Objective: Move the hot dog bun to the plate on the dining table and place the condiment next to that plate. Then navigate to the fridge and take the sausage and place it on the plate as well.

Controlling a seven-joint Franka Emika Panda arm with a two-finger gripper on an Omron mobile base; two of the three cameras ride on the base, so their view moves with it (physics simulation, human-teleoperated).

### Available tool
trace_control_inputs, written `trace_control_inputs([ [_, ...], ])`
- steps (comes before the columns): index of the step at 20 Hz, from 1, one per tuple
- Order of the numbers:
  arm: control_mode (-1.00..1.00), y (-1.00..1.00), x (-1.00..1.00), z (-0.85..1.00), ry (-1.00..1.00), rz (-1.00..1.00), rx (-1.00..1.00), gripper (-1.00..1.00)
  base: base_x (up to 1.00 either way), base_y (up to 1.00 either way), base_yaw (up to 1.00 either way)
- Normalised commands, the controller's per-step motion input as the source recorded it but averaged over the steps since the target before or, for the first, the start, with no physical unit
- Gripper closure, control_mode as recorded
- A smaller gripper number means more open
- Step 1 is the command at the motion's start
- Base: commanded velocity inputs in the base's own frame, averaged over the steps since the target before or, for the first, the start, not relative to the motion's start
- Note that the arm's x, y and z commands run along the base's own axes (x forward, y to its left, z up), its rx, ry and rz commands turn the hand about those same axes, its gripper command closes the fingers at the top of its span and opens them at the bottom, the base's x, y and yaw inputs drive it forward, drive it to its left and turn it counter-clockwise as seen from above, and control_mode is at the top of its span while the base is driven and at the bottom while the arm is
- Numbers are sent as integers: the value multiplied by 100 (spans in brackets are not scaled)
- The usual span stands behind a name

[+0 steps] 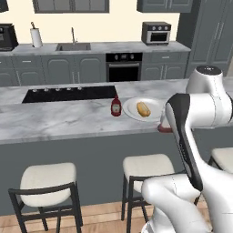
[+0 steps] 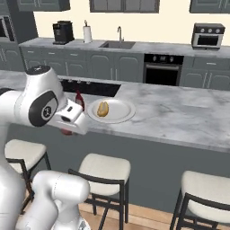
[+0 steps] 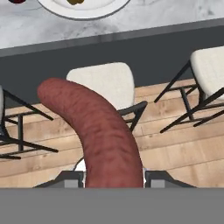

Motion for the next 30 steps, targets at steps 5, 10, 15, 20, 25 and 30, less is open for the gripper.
trace_control_inputs([
  [5, -100, -35, 100, 0, -5, -4, 9, 100, 0, 0, 0],
  [10, -100, -14, 100, 0, -17, -6, 4, 100, 0, 0, 0],
  [15, -100, -11, 100, -9, -2, -9, 1, 100, 0, 0, 0],
  [20, -100, -23, 100, -31, 1, -12, 0, 100, 0, 0, 0],
  [25, -100, -20, 91, -45, 0, -4, 3, 100, 0, 0, 0],
  [30, -100, -16, 70, -54, 1, -2, 4, 100, 0, 0, 0],
])
